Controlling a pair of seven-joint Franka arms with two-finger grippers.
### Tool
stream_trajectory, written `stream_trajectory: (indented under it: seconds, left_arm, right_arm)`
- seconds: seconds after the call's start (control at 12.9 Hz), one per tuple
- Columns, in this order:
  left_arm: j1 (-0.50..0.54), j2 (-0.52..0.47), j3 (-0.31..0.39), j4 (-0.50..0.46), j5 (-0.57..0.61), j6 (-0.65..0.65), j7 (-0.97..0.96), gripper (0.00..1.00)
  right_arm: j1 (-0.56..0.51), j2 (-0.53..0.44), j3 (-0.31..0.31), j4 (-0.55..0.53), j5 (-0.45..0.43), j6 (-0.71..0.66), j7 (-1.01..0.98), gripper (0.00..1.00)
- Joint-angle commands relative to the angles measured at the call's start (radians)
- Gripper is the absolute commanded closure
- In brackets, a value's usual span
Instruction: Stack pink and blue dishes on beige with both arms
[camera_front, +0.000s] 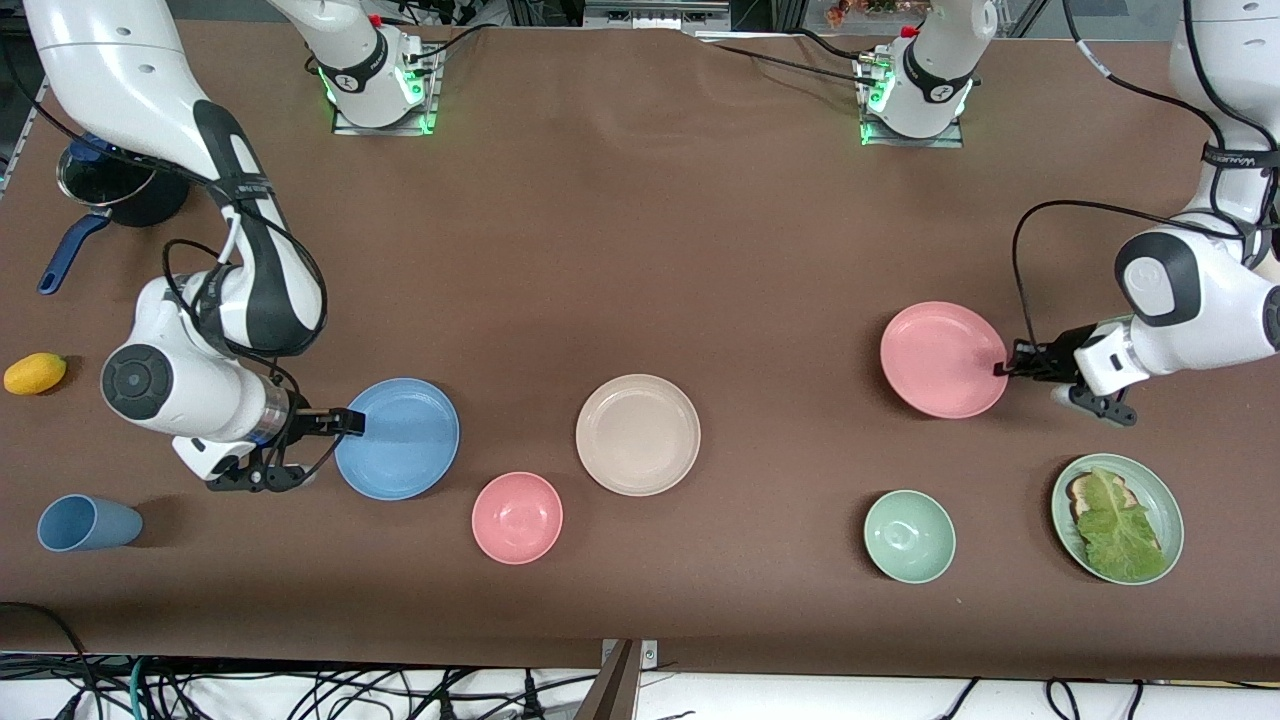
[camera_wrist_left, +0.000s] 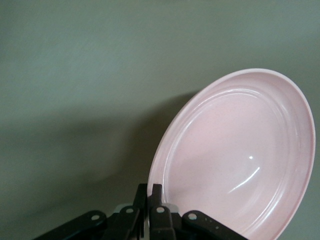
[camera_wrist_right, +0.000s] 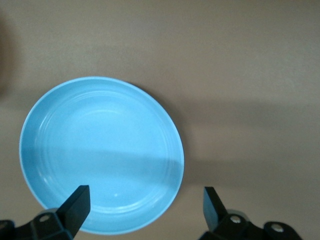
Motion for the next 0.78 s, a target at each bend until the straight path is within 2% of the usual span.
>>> stream_trajectory:
  seconds: [0.0,0.23,0.47,0.54,0.7]
  left_arm:
    - [-0.159,0.006,0.008,0.078,-0.022,-0.026,-0.238,1.00]
    - [-0.323,0.048,0.010,0.170,-0.022,-0.024,-0.553,1.00]
    - [-0.423,0.133,0.008,0.269,-0.029,-0.009,-0.759,1.00]
    - [-0.461,0.171,0.008,0.302,-0.032,0.017,-0.808,1.00]
    - [-0.536,0.237,0.010,0.351,-0.029,0.078,-0.952,1.00]
  right_arm:
    - [-0.018,0.033,0.006,-0.027,-0.008,0.083,-0.006,0.00]
    - [-0.021,0.042,0.006,-0.088,-0.009,0.188,-0.009,0.01]
    - [-0.031,0.054,0.006,-0.108,-0.009,0.217,-0.031,0.13]
    - [-0.036,0.059,0.006,-0.108,-0.009,0.217,-0.036,0.22]
    - [-0.036,0.059,0.006,-0.113,-0.009,0.217,-0.059,0.54]
